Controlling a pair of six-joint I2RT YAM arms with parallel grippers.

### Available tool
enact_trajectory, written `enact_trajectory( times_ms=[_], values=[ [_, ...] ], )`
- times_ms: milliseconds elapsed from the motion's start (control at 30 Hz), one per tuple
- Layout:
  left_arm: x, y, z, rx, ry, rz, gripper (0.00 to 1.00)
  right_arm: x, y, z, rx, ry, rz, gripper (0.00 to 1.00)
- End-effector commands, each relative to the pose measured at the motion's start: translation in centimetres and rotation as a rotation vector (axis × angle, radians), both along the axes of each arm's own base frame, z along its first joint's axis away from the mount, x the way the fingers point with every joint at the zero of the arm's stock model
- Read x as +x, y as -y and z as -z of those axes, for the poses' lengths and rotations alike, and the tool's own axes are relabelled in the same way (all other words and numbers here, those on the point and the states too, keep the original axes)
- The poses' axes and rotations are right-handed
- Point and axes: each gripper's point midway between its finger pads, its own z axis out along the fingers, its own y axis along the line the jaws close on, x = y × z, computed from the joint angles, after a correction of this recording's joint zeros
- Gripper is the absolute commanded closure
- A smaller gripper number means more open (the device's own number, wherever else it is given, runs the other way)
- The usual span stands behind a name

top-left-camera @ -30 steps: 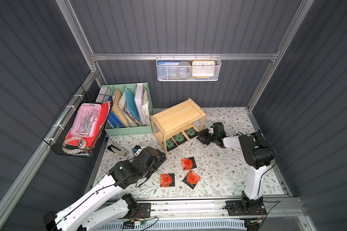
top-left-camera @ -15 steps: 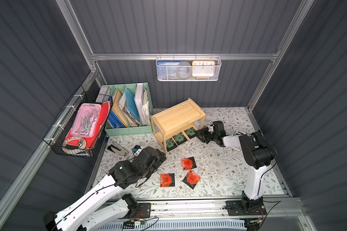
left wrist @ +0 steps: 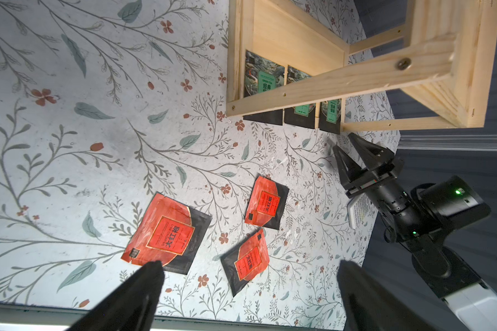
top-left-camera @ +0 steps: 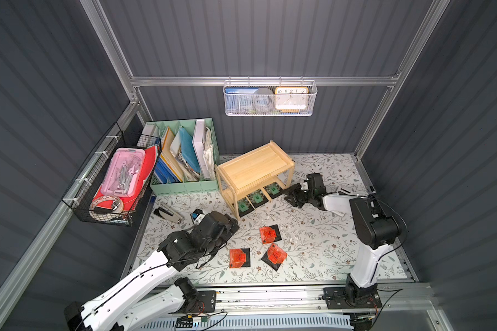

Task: Place the tea bags on the shelf by color
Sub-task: Place the tea bag on the shelf, then move the tea bag to the center of the board.

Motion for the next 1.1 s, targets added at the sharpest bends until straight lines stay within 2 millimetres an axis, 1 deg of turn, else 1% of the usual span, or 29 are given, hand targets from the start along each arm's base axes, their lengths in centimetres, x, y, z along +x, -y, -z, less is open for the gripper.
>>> enact_trajectory(
  times_ms=[0,67,167,300,400,467,500,533,600,700,767,900,1067],
  values=[
    [0.4,0.7,0.6,-0.007,0.008,0.02,0.0,-2.9,0.9,0.0,-0.075,-0.041,-0.048,0.54],
    [0.6,1.2,1.2,-0.004,0.002,0.036,0.0,-4.4,1.2,-0.6,-0.101,-0.051,-0.076,0.54],
    [0.9,2.0,2.2,0.003,-0.011,0.07,0.0,-7.4,1.5,-1.4,-0.149,-0.063,-0.134,0.54],
    [0.7,2.7,4.4,0.027,-0.066,0.1,0.0,-11.4,1.6,-2.6,-0.213,-0.072,-0.218,0.53],
    [0.5,3.1,6.0,0.028,-0.098,0.115,0.0,-14.5,1.0,-3.2,-0.266,-0.065,-0.289,0.53],
    [0.3,3.2,7.1,0.029,-0.12,0.118,0.0,-16.1,0.4,-3.5,-0.295,-0.052,-0.335,0.53],
    [0.1,3.1,7.7,0.035,-0.133,0.116,0.0,-17.4,0.3,-3.3,-0.318,-0.068,-0.359,0.53],
    [-0.1,2.9,8.3,0.037,-0.147,0.111,0.0,-18.1,0.0,-3.3,-0.334,-0.066,-0.375,0.53],
    [-0.5,2.6,9.3,0.045,-0.167,0.101,0.0,-19.7,-0.6,-3.2,-0.371,-0.069,-0.414,0.48],
    [-0.8,2.2,10.1,0.055,-0.178,0.098,0.0,-21.5,-1.4,-3.0,-0.4,-0.065,-0.451,0.47],
    [-0.9,2.2,10.6,0.052,-0.187,0.1,0.0,-22.2,-2.0,-3.1,-0.398,-0.053,-0.464,0.47],
    [-1.2,2.5,11.5,0.033,-0.193,0.107,0.0,-23.6,-3.5,-3.1,-0.388,-0.027,-0.515,0.48],
    [-1.3,2.5,12.5,0.03,-0.196,0.11,0.0,-24.9,-4.8,-2.6,-0.386,-0.03,-0.574,0.48]
  ],
)
